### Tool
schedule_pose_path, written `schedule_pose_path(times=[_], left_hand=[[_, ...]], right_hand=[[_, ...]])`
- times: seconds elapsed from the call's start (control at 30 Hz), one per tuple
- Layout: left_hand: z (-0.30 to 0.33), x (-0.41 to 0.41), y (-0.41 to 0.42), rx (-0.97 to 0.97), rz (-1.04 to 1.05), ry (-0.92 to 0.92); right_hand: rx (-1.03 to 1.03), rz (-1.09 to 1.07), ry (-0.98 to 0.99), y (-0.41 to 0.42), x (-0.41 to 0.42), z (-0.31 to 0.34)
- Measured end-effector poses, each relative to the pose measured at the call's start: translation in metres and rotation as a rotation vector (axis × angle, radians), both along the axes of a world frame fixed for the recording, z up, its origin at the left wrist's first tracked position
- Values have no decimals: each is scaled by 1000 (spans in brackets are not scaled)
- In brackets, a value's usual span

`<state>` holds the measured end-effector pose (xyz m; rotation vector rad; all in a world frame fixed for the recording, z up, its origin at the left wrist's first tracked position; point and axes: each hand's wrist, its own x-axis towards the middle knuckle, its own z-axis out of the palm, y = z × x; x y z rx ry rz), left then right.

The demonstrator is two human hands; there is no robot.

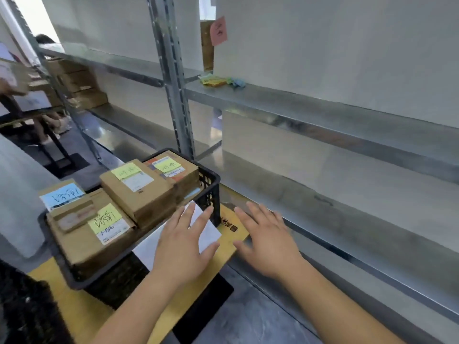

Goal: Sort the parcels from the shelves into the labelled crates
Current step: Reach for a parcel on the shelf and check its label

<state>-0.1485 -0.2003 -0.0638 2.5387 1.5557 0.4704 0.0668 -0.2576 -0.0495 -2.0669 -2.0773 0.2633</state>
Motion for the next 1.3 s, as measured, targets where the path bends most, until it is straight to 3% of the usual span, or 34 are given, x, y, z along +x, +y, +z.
schedule_pose_path(times=[0.5,0.93,1.3], left_hand=[[21,215,-122,46,-415,70],[1,453,-282,-70,-690,99],[-12,598,-347,-157,-908,112]], right_hand=[[43,-423,-12,-203,177,5],[-7,-710,-1,-409,372,-14],[-10,-920,26,-487,477,-21]])
